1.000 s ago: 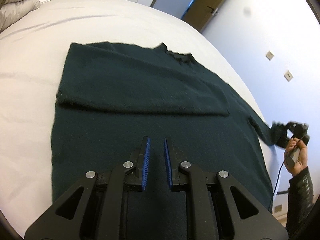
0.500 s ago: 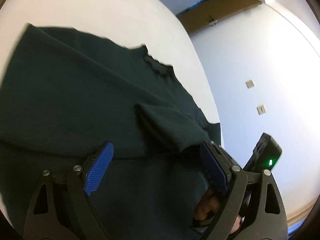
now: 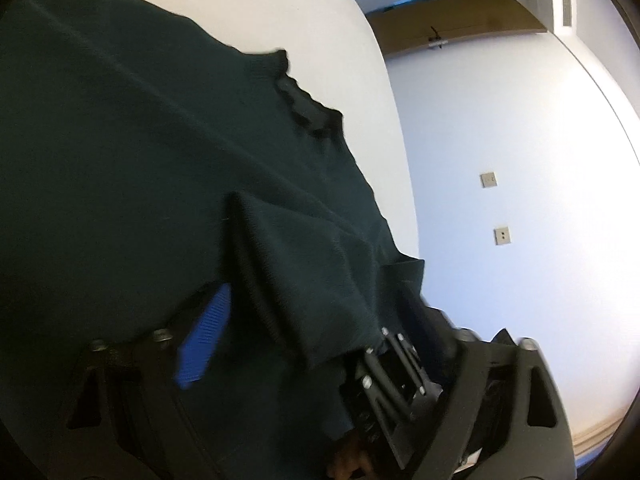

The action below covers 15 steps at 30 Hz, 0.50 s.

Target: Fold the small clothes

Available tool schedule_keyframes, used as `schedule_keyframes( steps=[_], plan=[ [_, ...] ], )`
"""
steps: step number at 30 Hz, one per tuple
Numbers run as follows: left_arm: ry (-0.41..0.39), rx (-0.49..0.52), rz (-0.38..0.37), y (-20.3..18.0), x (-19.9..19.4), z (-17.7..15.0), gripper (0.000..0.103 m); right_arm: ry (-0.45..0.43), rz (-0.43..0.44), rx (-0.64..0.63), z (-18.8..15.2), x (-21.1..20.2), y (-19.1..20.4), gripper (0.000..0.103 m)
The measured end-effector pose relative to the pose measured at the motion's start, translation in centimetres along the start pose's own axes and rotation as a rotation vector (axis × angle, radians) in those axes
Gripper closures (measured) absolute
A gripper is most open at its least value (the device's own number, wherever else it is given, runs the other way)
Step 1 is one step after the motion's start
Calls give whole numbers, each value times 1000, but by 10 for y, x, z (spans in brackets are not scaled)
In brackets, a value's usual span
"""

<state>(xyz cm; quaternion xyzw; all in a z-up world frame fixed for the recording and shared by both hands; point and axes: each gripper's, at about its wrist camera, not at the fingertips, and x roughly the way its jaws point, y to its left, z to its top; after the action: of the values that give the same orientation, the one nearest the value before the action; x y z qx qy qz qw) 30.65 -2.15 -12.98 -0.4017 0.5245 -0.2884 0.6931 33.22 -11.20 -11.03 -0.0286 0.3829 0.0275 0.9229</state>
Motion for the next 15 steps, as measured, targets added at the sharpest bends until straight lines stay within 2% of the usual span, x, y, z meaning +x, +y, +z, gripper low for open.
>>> schedule_keyframes(
  steps=[1,2,3,4,5,7,9,11,14,15],
  plan=[
    [26,-8,-2,0,8,2,61,2,6,2,0,0,0,86],
    [50,-14,7,1,15,3,70,5,13,3,-1,0,0,81],
    [64,-7,25,1,21,3,76,10,25,6,-1,0,0,77],
    [63,2,29,1,23,2,82,17,38,11,-2,-2,-1,63],
    [59,11,32,1,23,1,85,30,44,29,-4,-5,-3,51],
    [44,34,34,-2,19,0,91,31,77,98,-10,-16,-13,44],
    [8,81,69,-7,11,1,94,-6,184,273,-26,-40,-42,38],
    [-35,127,97,-14,-2,2,94,-57,277,515,-51,-64,-85,33],
    [-97,189,132,-26,-16,6,94,-152,372,926,-107,-88,-152,28],
    [-115,209,142,-30,-20,7,94,-169,385,1021,-122,-91,-165,28]
  ],
)
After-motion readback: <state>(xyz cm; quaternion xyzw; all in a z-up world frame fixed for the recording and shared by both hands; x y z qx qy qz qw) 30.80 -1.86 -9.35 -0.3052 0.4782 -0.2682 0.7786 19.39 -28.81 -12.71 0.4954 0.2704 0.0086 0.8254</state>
